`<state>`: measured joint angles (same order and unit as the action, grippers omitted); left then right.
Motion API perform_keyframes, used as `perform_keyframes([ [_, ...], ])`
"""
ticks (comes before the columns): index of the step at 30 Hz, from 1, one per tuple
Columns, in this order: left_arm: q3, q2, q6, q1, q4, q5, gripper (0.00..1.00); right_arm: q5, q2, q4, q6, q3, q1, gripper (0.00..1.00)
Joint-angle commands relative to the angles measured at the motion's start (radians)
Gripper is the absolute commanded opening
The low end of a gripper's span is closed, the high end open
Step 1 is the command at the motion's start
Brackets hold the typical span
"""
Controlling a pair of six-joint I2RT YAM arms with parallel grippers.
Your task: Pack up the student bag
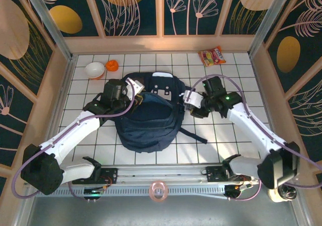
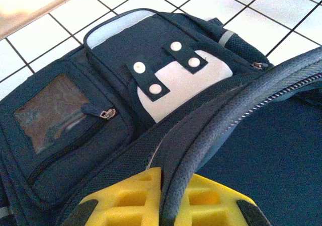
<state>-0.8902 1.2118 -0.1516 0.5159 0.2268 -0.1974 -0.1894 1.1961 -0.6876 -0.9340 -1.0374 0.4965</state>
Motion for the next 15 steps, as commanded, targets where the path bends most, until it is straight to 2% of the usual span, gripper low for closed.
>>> perform_keyframes([
  [1, -0.025, -0.023, 0.065, -0.001, -0.103, -0.103, 0.0, -0.036, -0.045, 0.072, 0.008, -0.063, 0.114, 0.31],
  [7, -0.029, -0.03, 0.126, -0.001, -0.164, -0.183, 0.0, -0.079, -0.01, 0.24, -0.01, -0.092, 0.319, 0.32],
  [10, -0.026, -0.028, 0.148, -0.001, -0.184, -0.199, 0.0, -0.102, 0.025, 0.283, -0.01, -0.062, 0.354, 0.33],
  [15, -0.038, -0.033, 0.155, -0.001, -0.185, -0.228, 0.0, -0.086, 0.1, 0.359, -0.009, -0.017, 0.355, 0.34],
])
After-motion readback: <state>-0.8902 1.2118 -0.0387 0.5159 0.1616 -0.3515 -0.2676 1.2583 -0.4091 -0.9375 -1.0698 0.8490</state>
